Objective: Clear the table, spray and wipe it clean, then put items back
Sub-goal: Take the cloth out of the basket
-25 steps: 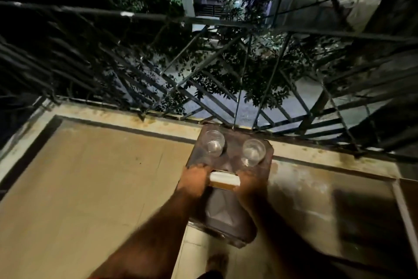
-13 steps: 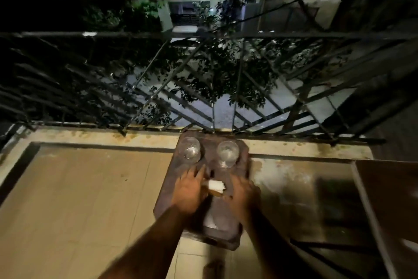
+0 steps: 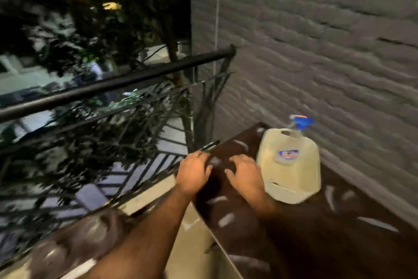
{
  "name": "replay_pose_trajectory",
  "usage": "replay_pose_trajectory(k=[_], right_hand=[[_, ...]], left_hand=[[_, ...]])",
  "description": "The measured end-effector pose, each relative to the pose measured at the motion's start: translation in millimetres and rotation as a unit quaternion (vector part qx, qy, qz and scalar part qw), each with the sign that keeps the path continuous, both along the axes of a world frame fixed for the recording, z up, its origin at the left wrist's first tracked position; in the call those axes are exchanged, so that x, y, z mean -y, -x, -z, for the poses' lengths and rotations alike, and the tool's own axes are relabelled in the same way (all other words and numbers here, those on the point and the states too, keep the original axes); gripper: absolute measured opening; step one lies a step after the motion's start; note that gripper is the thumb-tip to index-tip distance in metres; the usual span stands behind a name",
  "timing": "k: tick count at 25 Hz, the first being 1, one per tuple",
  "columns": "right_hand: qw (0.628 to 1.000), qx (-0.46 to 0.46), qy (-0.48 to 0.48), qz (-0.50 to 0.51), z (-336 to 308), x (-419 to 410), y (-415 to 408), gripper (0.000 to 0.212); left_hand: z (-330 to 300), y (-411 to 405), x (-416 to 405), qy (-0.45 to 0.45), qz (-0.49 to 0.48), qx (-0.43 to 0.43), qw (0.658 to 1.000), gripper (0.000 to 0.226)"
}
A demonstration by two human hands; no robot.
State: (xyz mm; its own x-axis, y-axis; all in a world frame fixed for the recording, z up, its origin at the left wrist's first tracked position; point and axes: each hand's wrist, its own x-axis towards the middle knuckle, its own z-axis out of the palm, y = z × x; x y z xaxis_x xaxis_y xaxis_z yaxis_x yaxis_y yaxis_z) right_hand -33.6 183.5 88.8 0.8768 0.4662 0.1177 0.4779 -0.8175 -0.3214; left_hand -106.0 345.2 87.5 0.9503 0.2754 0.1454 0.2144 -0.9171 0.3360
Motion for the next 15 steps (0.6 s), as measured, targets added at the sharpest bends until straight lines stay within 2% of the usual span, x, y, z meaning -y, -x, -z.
replay_pose_trajectory(k=[3, 7, 15], right_hand=[[0.996, 0.0, -0.019, 0.083, -20, 85, -25, 0.042], [0.986, -0.022, -0.036, 0.163, -12, 162, -26, 0.042], [0.953, -0.123, -0.069, 0.267, 24, 227, -39, 0.041]], left_hand=[[-19, -42, 69, 0.004, 0.055, 0.005, 0.998, 0.044], [-15, -72, 121, 0.031, 0.076, -0.037, 0.996, 0.045], [12, -131, 144, 0.068, 0.048, -0.169, 0.982, 0.061]])
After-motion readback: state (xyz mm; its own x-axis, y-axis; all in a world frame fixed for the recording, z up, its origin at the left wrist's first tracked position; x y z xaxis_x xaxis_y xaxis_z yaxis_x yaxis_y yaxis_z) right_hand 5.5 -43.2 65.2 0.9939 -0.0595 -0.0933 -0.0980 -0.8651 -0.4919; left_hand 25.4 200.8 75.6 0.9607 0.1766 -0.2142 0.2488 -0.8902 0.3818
